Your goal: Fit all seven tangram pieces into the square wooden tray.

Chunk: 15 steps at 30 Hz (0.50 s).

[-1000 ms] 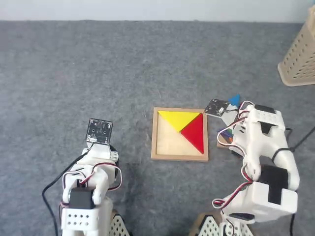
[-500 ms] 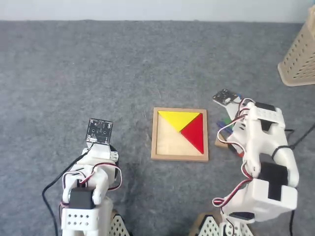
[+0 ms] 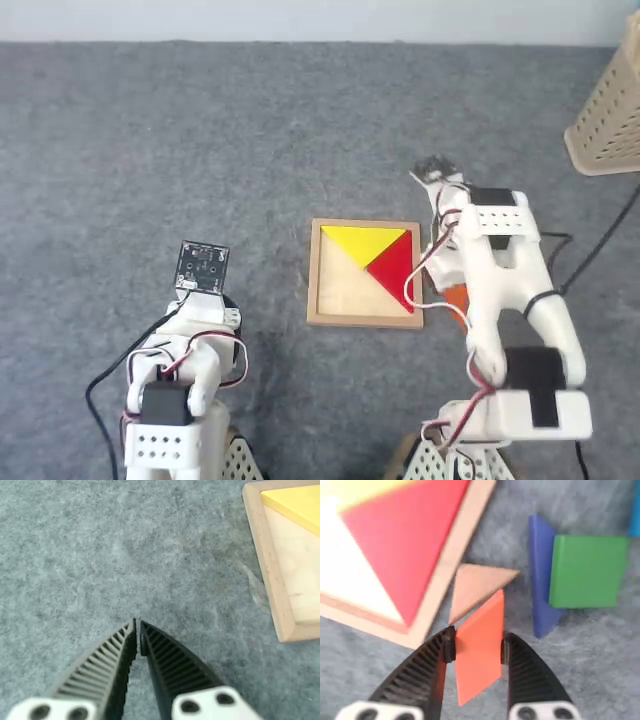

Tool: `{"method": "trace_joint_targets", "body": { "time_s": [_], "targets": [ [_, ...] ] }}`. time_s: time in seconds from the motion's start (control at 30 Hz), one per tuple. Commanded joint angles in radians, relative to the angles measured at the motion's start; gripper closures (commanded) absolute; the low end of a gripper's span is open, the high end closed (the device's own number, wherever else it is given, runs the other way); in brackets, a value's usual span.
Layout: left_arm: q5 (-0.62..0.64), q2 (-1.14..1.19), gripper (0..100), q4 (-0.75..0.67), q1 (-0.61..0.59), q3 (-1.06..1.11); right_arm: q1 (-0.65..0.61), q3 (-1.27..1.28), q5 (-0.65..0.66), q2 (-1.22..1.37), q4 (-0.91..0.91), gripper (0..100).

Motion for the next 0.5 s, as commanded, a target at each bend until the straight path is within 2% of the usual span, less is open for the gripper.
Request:
{"method": "trace_joint_targets", "body": {
  "time_s": [0.0,0.2,0.33,0.47],
  "targets": [
    [0.009,-0.003,99,0.005,-0.005,-0.005,-0.085,-0.103,-0.049,-0.142,0.021,96.9],
    [0.009,-0.003,99,0.005,-0.005,-0.005,-0.282,-0.18,-0.103,-0.151,0.048,96.6],
    [0.009,-0.003,99,0.005,-0.005,-0.005,-0.377,-0.233,-0.109,-0.09,0.022,96.8],
    [0.009,-0.003,99,0.005,-0.005,-0.005,-0.452,-0.301,-0.183,0.018,-0.024,96.8]
  ]
}}
